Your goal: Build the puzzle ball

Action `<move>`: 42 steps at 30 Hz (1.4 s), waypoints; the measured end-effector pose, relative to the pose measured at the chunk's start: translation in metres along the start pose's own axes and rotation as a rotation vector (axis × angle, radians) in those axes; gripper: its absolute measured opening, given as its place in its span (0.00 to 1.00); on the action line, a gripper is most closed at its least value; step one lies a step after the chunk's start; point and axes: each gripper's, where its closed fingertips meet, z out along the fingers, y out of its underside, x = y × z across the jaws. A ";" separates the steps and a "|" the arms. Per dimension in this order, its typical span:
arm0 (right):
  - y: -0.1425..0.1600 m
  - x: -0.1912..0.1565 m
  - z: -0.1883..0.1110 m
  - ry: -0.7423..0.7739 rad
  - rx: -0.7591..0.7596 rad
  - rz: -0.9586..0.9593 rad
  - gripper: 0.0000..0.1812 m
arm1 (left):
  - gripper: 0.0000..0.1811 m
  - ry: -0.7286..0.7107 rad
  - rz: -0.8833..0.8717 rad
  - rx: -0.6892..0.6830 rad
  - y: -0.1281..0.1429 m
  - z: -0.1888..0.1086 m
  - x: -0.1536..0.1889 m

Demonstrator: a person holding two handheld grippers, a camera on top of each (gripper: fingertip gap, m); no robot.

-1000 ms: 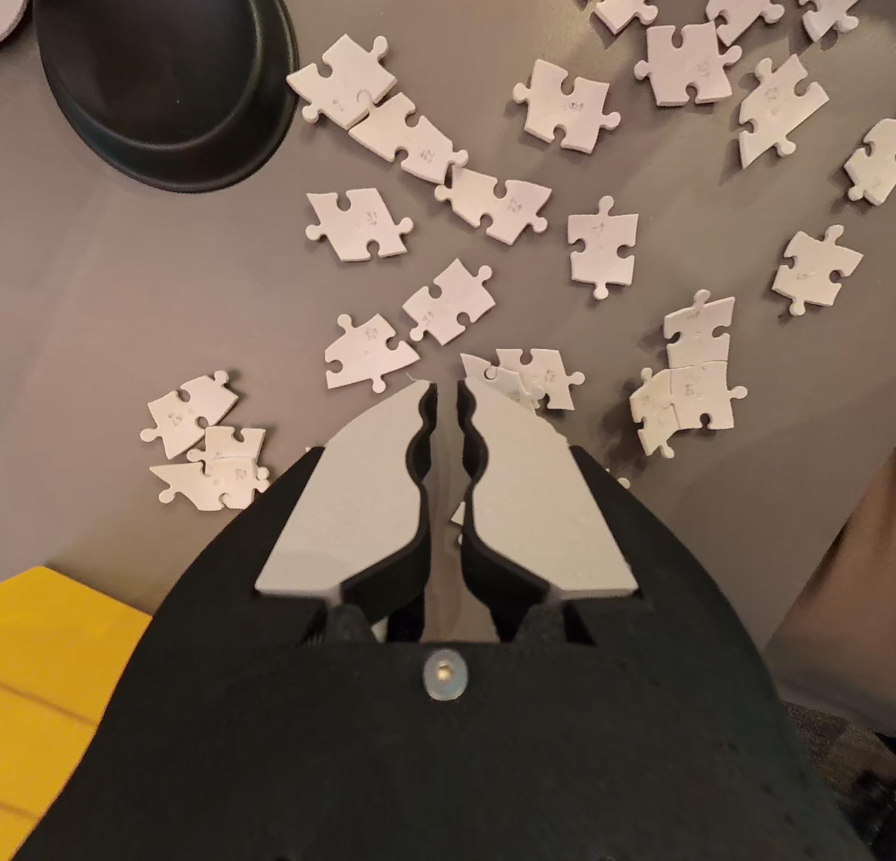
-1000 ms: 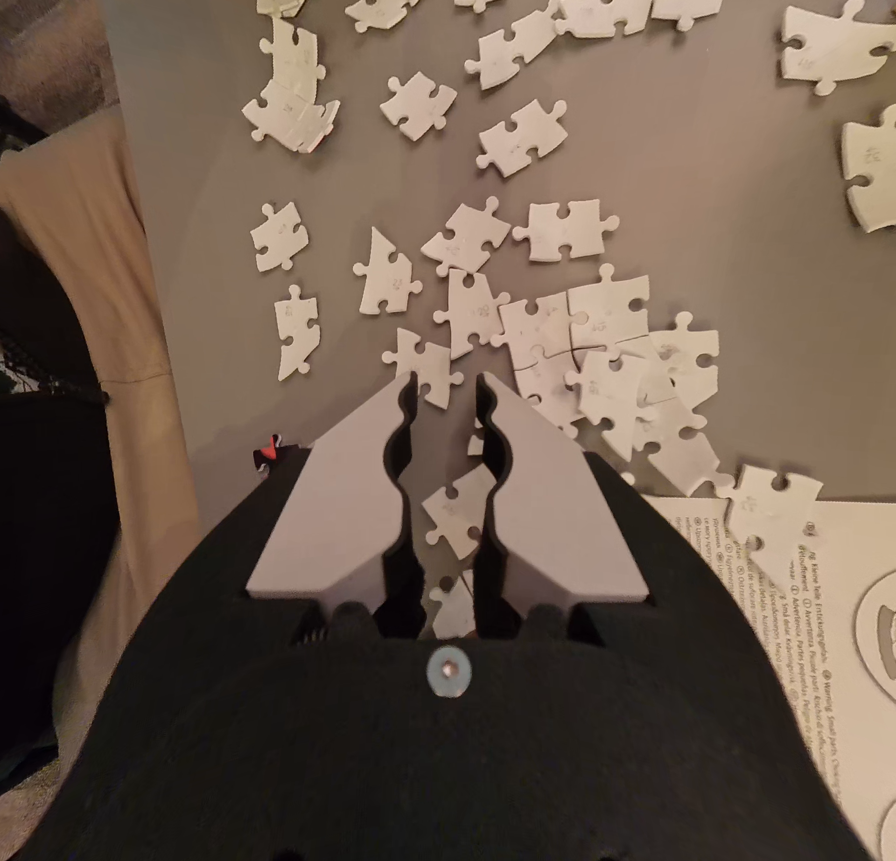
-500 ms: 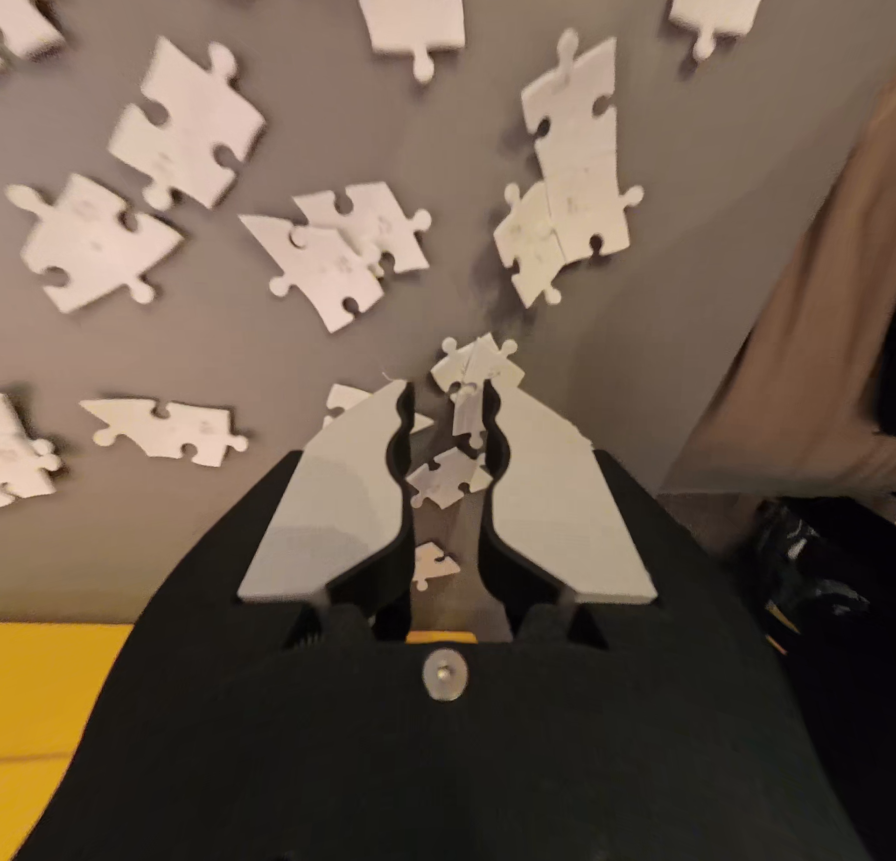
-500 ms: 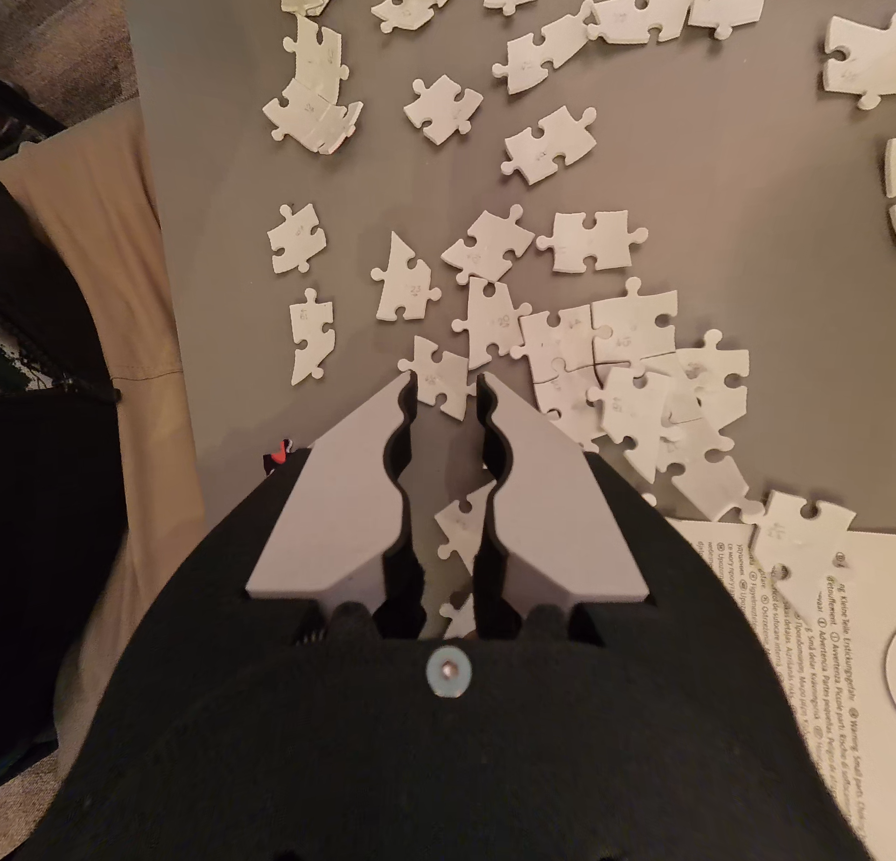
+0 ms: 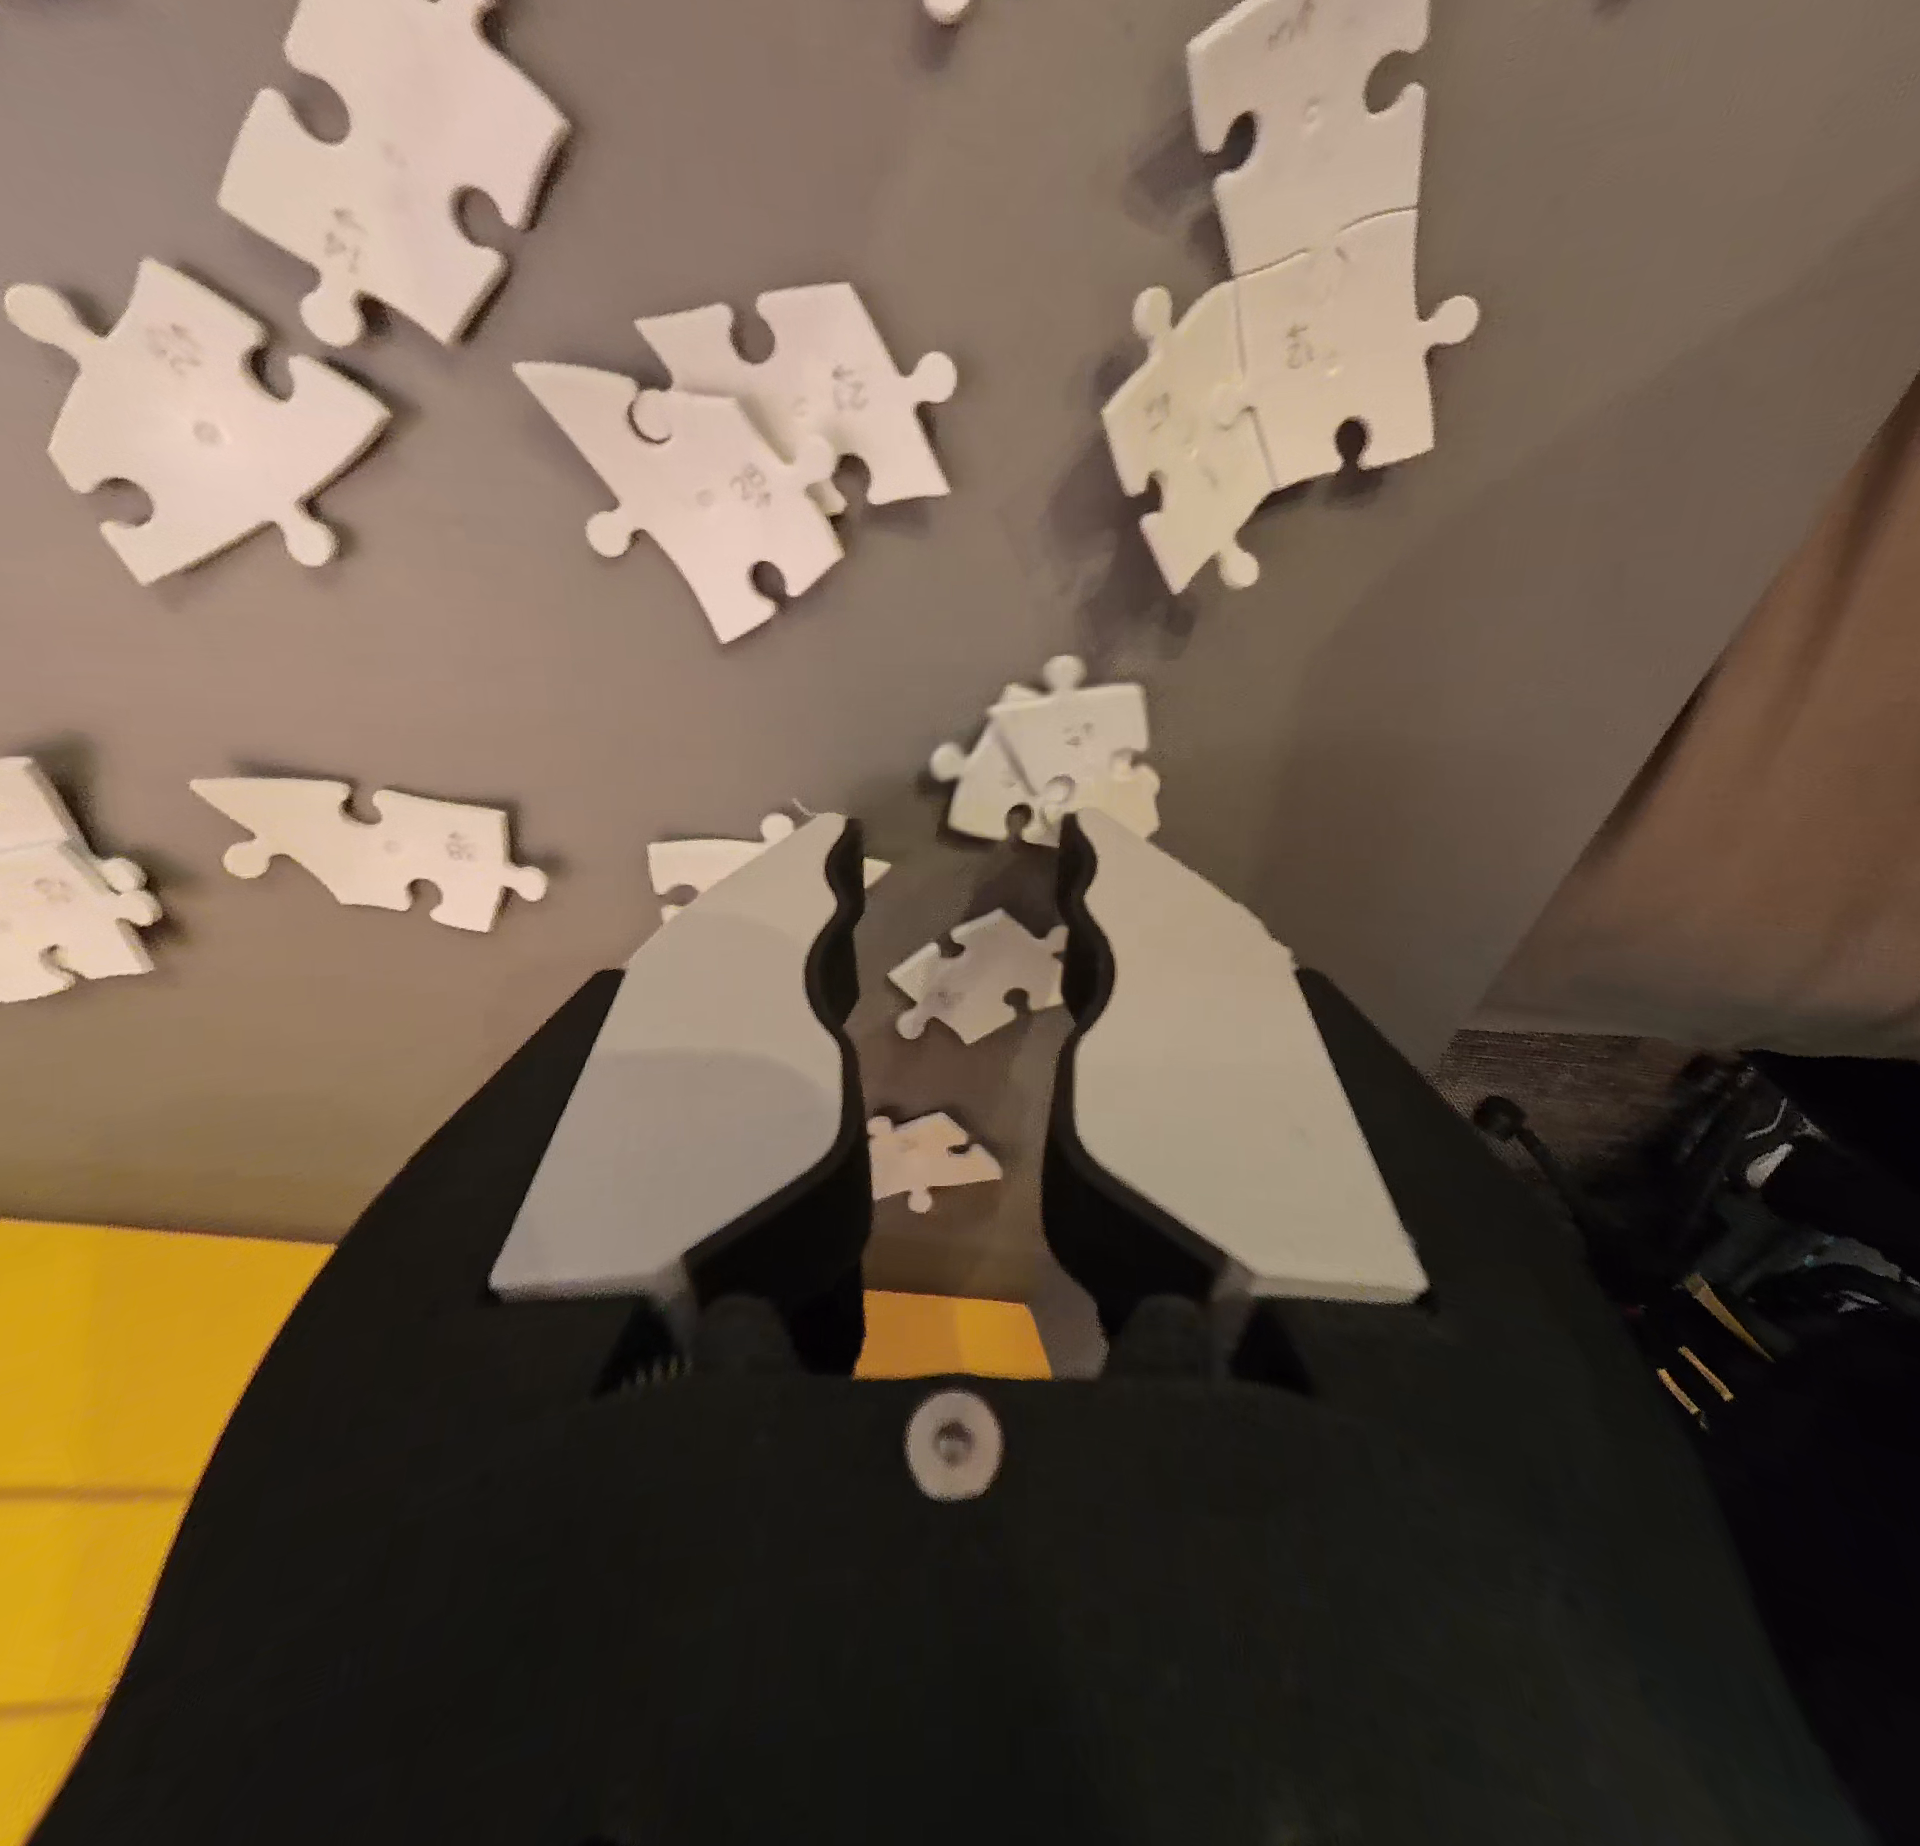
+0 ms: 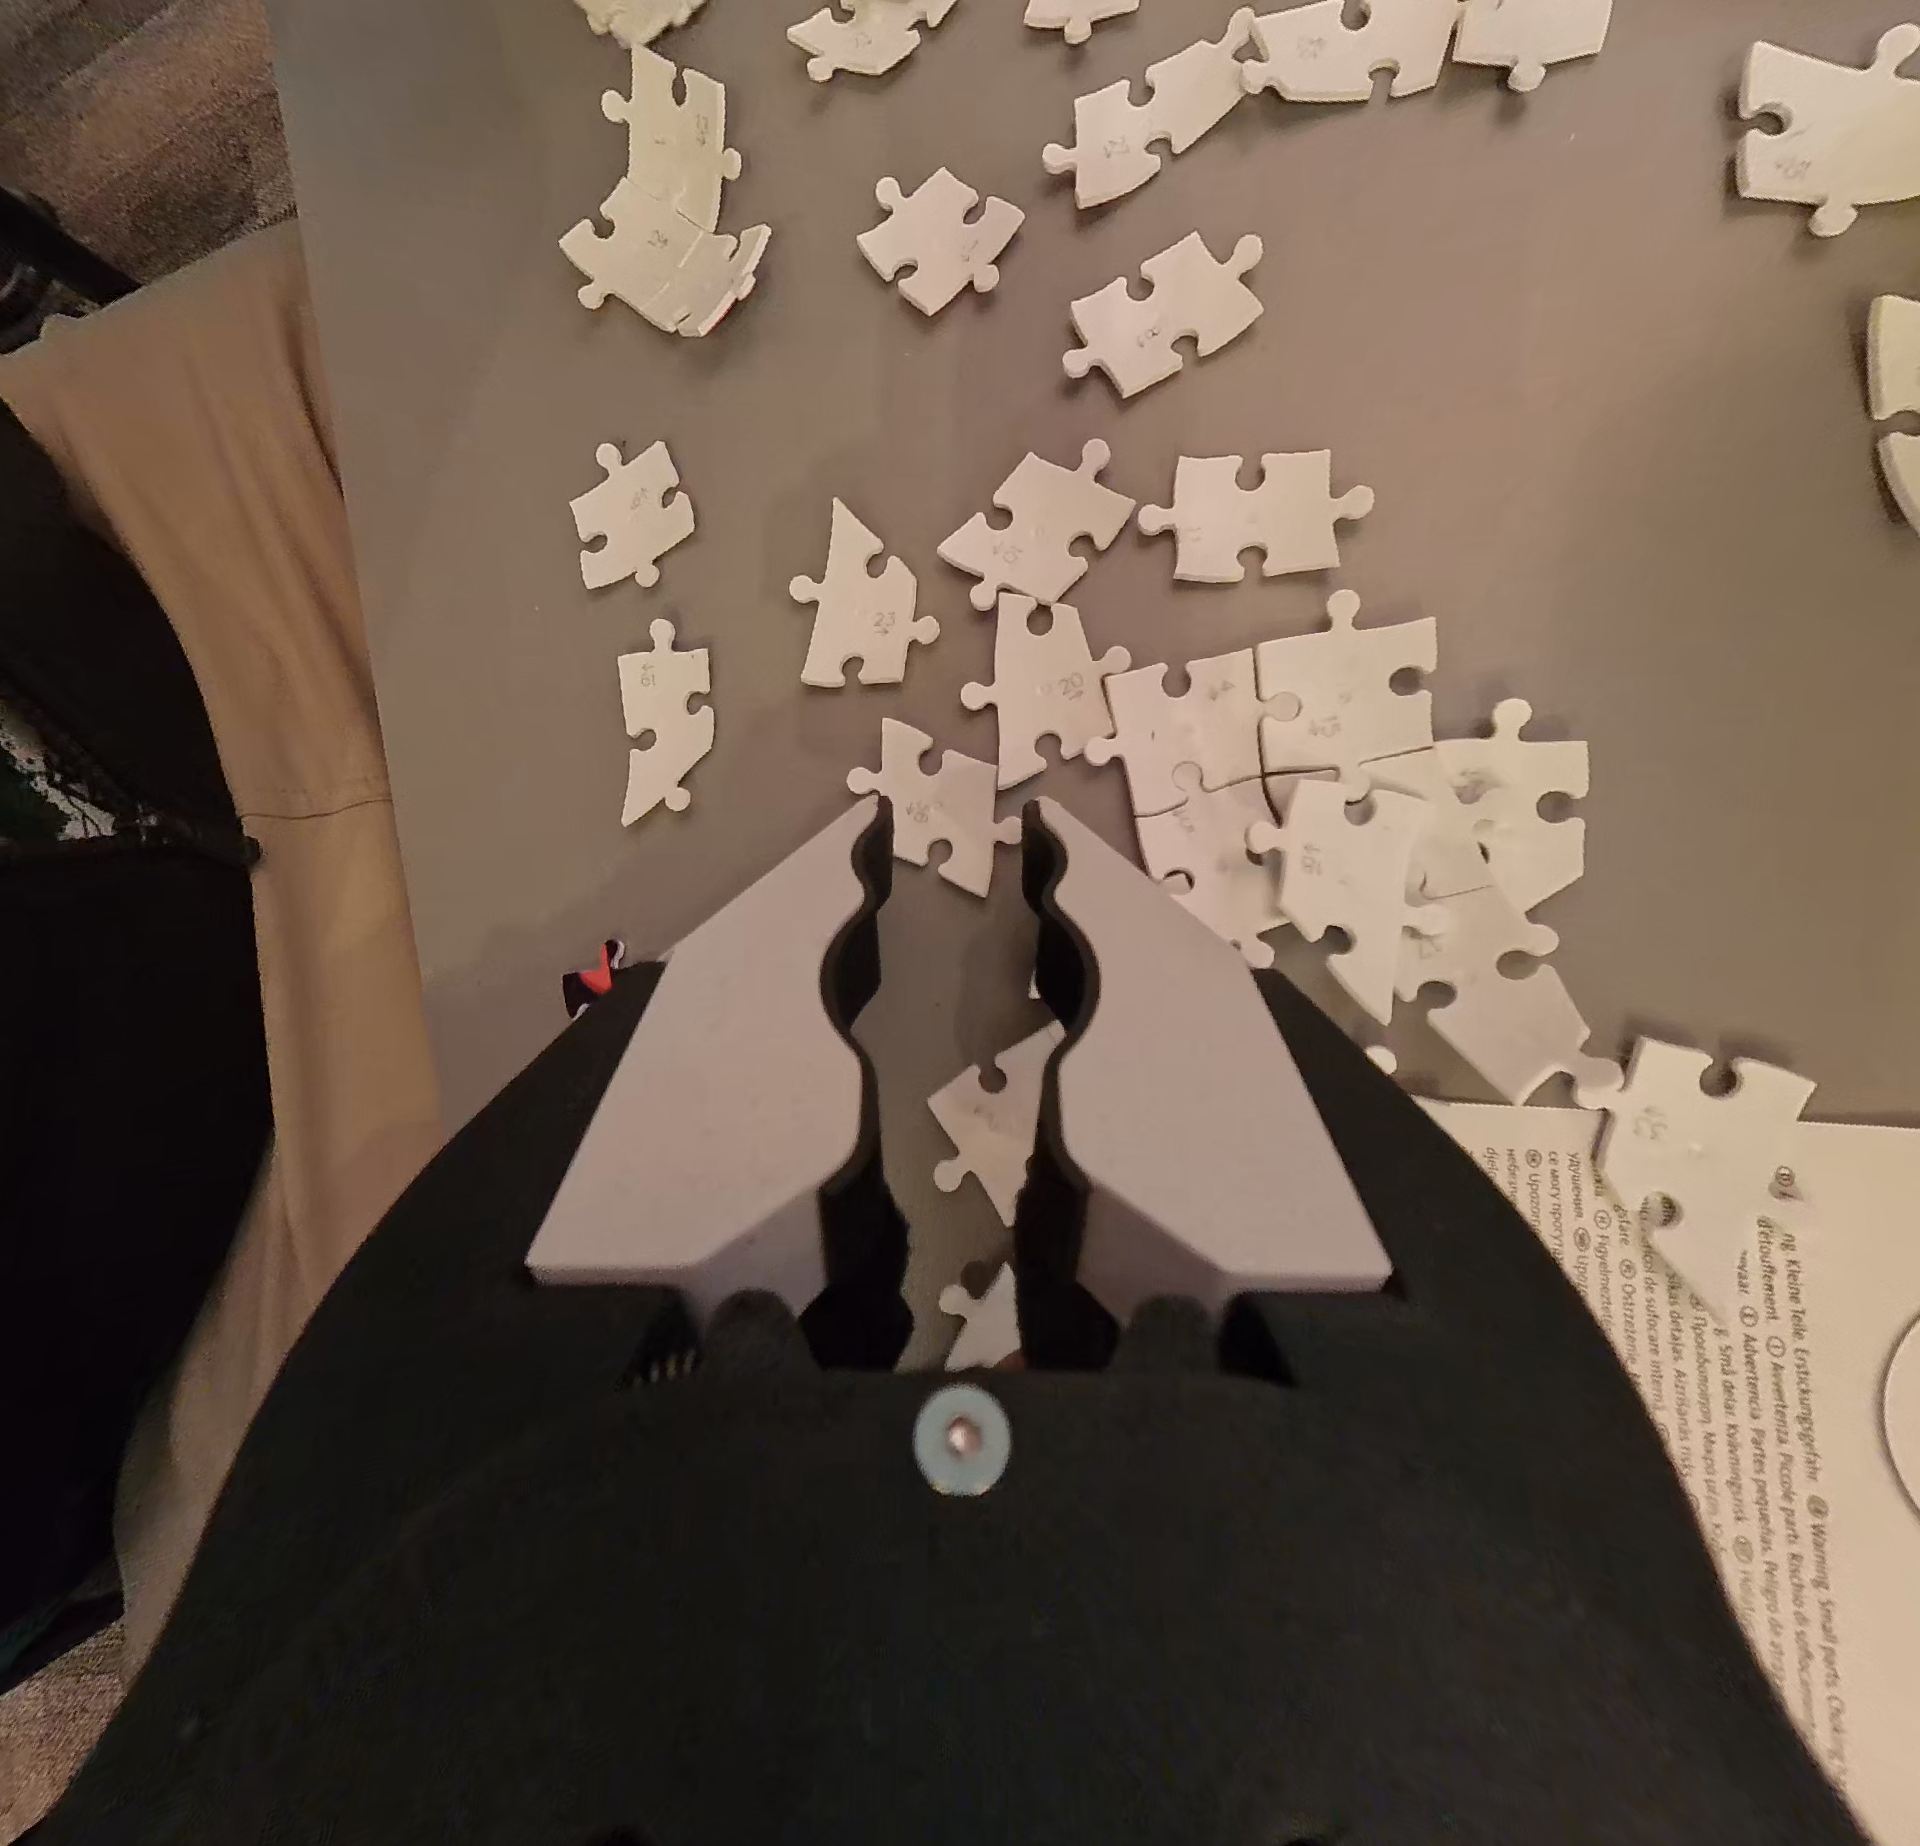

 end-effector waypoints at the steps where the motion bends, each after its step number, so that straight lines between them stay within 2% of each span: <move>1: 0.000 0.000 0.000 0.000 0.000 0.001 0.13 | 0.21 0.000 0.001 0.001 0.001 0.000 0.003; 8: 0.000 0.000 0.000 -0.001 0.002 0.001 0.13 | 0.29 -0.078 -0.016 0.034 0.002 0.003 0.012; 12: 0.000 0.000 -0.001 0.002 0.004 0.001 0.13 | 0.27 -0.131 -0.014 0.049 -0.002 0.005 0.009; 14: 0.000 0.001 -0.002 0.003 0.006 0.003 0.13 | 0.21 -0.159 -0.008 0.081 -0.005 0.005 0.008; 16: 0.000 0.001 -0.001 0.003 0.006 0.003 0.13 | 0.16 -0.153 -0.008 0.115 -0.007 0.005 0.008; 32: 0.000 0.001 -0.002 0.001 0.005 0.004 0.13 | 0.15 -0.082 -0.001 0.190 -0.006 0.003 0.013; 33: 0.000 0.001 -0.002 0.001 0.006 0.004 0.13 | 0.16 -0.072 0.000 0.201 -0.008 0.002 0.014; 35: 0.000 0.001 -0.002 0.001 0.005 0.004 0.13 | 0.23 -0.065 -0.005 0.206 -0.008 0.003 0.015; 38: 0.001 0.000 -0.002 0.001 0.004 0.002 0.13 | 0.15 -0.042 -0.003 0.233 -0.010 0.001 0.017; 42: 0.000 0.000 -0.002 0.000 0.003 0.002 0.13 | 0.09 -0.036 -0.003 0.254 -0.014 -0.001 0.017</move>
